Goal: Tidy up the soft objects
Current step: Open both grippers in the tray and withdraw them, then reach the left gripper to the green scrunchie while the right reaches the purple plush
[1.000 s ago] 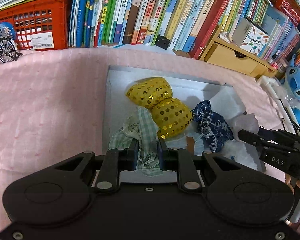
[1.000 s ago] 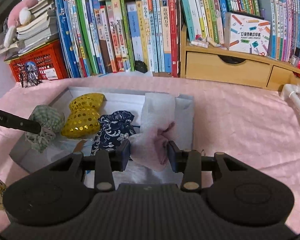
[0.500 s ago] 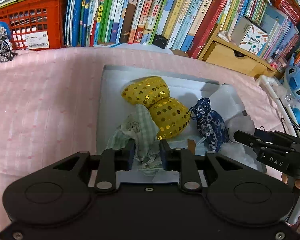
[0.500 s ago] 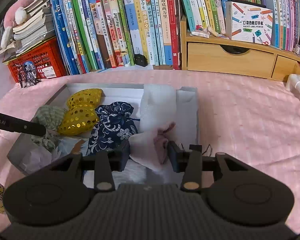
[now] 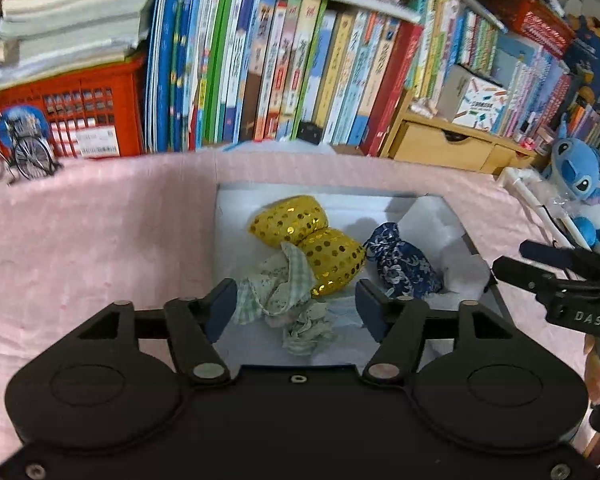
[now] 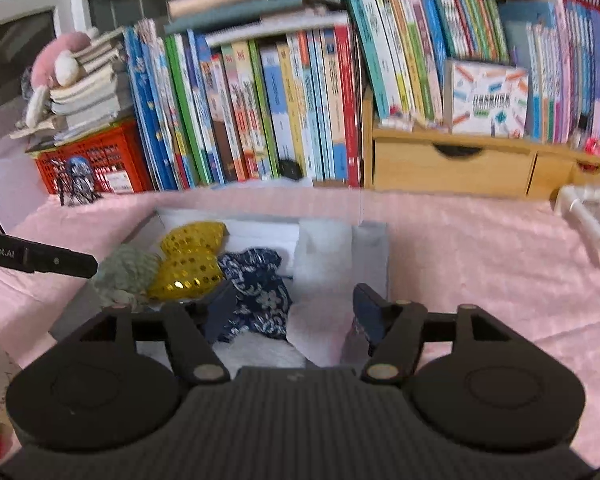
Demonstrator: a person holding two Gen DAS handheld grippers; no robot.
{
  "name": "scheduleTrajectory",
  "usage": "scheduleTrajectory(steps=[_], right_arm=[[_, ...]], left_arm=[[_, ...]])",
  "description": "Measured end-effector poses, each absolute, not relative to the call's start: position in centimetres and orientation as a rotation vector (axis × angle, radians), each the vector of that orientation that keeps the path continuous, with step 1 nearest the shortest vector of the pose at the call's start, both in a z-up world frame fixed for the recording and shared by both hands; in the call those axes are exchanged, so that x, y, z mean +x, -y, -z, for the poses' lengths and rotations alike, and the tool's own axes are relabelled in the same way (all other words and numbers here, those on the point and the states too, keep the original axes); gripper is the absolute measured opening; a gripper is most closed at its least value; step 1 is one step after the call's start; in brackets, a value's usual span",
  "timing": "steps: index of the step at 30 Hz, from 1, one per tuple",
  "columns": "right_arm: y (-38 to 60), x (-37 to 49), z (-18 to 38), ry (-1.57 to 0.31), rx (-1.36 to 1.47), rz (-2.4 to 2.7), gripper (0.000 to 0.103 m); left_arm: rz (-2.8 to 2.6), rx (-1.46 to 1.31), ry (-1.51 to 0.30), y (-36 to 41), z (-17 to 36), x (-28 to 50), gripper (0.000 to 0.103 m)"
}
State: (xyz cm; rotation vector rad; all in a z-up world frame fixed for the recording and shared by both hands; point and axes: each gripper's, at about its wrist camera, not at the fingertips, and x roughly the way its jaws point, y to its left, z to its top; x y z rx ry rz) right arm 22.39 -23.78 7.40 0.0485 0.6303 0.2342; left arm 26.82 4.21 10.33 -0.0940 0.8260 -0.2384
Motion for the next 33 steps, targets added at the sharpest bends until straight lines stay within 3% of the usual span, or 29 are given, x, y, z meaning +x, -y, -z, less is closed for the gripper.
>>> scheduleTrajectory(steps=[4,19,33], right_arm=[[22.9,20.1,-9.3,-0.551,0.007,-0.246,0.087],[19.7,10.9,-12.5,-0.352,-0.067,-0.335,0.095],[15.3,3.6,-9.4,-0.259,-0.149,-0.411,0.101]], left_arm=[[0.239,-0.065,-0.752,-4.3,-11.8,24.2,0.076],[0.284,-0.042,-0.548,-7.2,-14.5,11.9,0.087],[0.198,-0.044,-0.467,-10.1,-10.1,1.8,0.092]])
